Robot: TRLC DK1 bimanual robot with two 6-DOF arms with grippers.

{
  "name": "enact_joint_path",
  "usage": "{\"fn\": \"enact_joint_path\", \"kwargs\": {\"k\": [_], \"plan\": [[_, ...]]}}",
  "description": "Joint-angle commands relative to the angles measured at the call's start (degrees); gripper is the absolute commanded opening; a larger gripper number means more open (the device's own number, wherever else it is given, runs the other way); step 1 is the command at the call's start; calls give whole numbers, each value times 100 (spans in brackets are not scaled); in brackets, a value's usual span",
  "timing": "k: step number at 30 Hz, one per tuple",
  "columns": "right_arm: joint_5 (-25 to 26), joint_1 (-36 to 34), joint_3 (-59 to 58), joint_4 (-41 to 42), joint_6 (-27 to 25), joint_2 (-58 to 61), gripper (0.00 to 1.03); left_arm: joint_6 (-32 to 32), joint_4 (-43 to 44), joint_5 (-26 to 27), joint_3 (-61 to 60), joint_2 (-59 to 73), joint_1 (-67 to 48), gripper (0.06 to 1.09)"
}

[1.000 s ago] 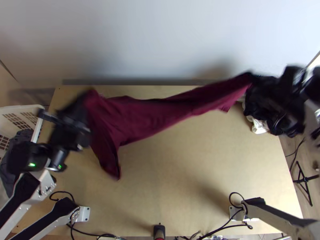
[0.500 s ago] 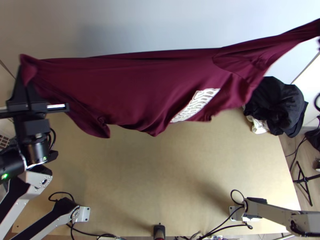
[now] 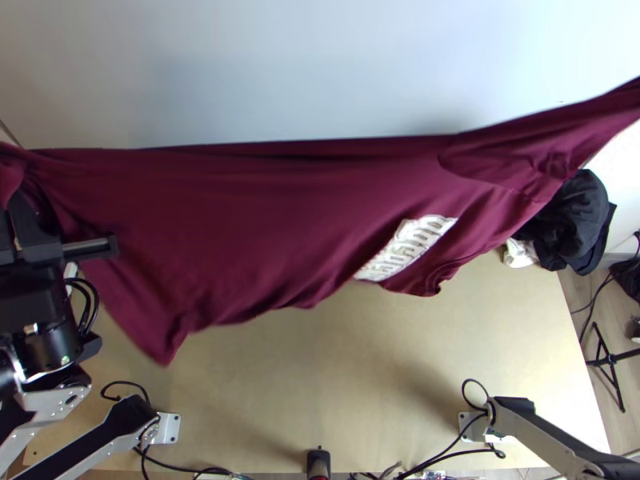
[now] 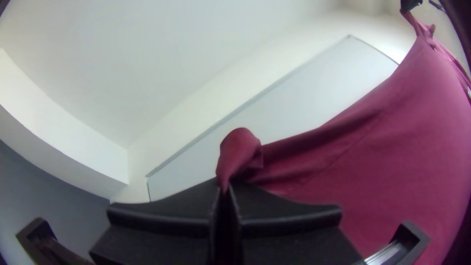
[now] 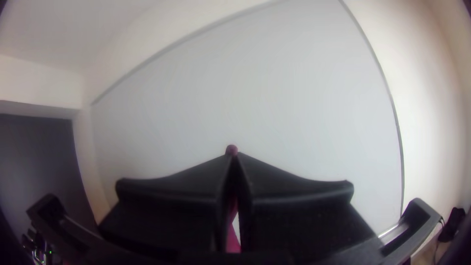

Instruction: Fold the t-shirt

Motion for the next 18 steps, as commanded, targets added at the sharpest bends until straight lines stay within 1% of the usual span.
{"fn": "enact_joint_path", "kwargs": {"k": [1,2,7,11,13,18], "plan": [[-77,134,527,8,-63,-149,3,-12,144,166,46,-296,-270,9],[-68,125,738,95,-63,-113,3,-12,250,166,125,-296,-270,9],[99,116,1213,1124,-46,-201,3,-21,522,201,934,-173,-270,9],[178,125,1292,1739,68,-412,3,-92,584,210,1698,21,-262,9],[239,125,1292,1871,77,-527,3,-100,592,210,1989,91,-262,9],[274,134,1327,1888,165,-773,3,-294,592,139,2507,170,-253,9]]}}
